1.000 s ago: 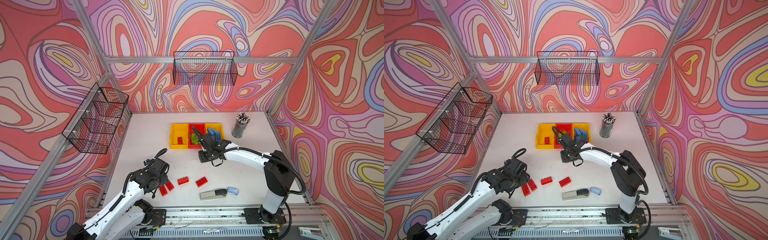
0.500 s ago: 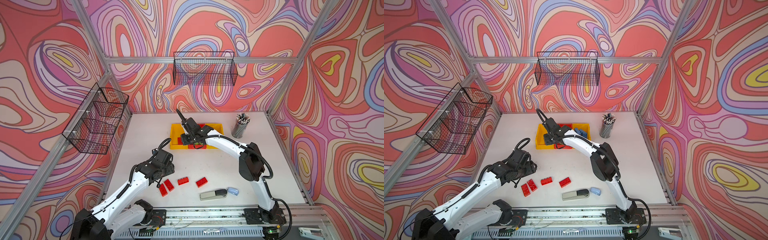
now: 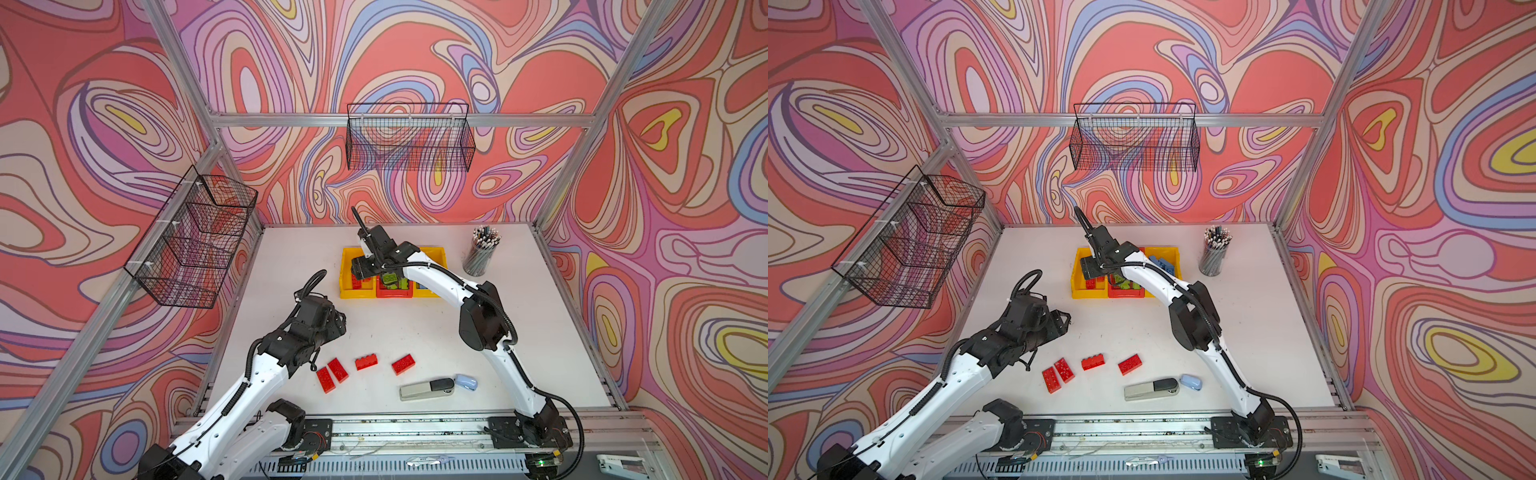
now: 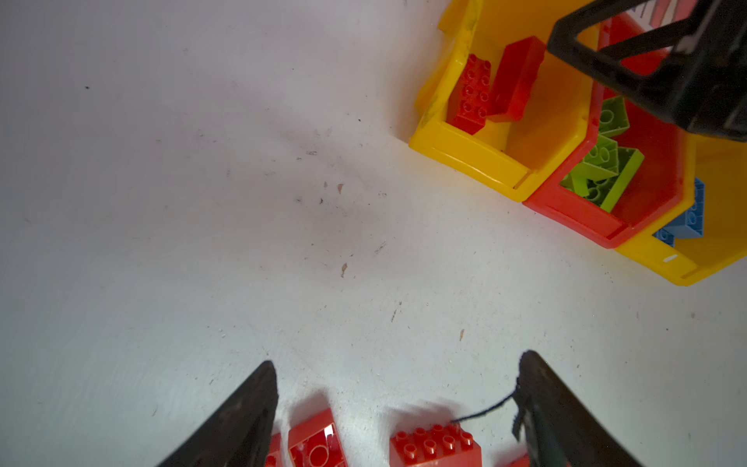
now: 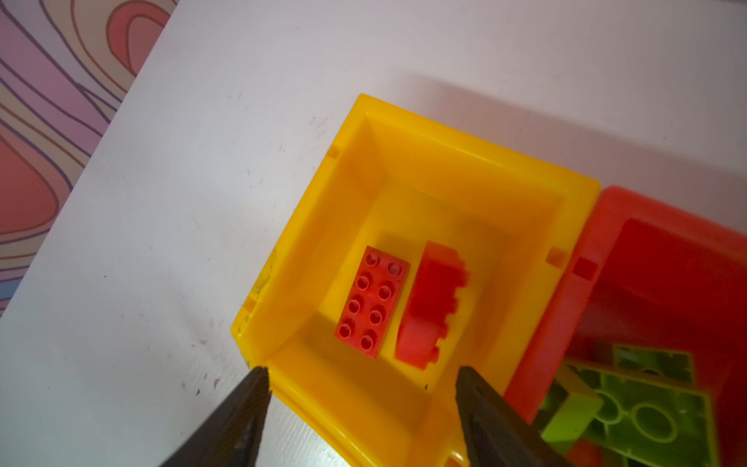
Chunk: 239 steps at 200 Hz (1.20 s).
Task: Sort the legos into containers by color
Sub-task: 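Carry the red brick over the yellow bin nearest the left arm and release, then return the right gripper to the red bricks and grasp one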
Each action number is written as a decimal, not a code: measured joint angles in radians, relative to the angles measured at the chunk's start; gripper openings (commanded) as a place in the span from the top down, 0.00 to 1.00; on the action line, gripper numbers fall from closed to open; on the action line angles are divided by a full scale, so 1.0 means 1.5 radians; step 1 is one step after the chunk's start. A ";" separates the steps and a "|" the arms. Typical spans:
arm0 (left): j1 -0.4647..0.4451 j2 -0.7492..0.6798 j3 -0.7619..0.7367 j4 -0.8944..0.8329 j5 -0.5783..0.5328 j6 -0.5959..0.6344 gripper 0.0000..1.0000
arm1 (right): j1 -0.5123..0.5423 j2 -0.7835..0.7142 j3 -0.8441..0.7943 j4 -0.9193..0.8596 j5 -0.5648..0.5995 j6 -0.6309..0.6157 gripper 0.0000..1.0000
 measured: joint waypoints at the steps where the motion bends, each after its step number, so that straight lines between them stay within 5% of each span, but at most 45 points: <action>1: 0.000 -0.003 -0.001 -0.002 -0.007 0.000 0.17 | 0.000 -0.001 0.000 0.000 0.000 0.000 0.19; 64: 0.000 -0.106 -0.035 0.007 -0.218 0.032 0.11 | 0.001 -0.232 -0.286 0.012 -0.022 0.003 0.19; 104: -0.005 -0.091 -0.046 0.028 -0.230 0.046 0.11 | 0.021 -0.393 -0.531 0.010 -0.031 0.024 0.12; 160: -0.018 -0.134 -0.080 0.054 -0.229 0.084 0.10 | 0.155 -0.502 -0.776 0.023 -0.014 0.119 0.03; 239: -0.044 -0.145 -0.088 0.074 -0.210 0.095 0.10 | 0.211 -0.570 -0.872 0.079 0.040 0.203 0.03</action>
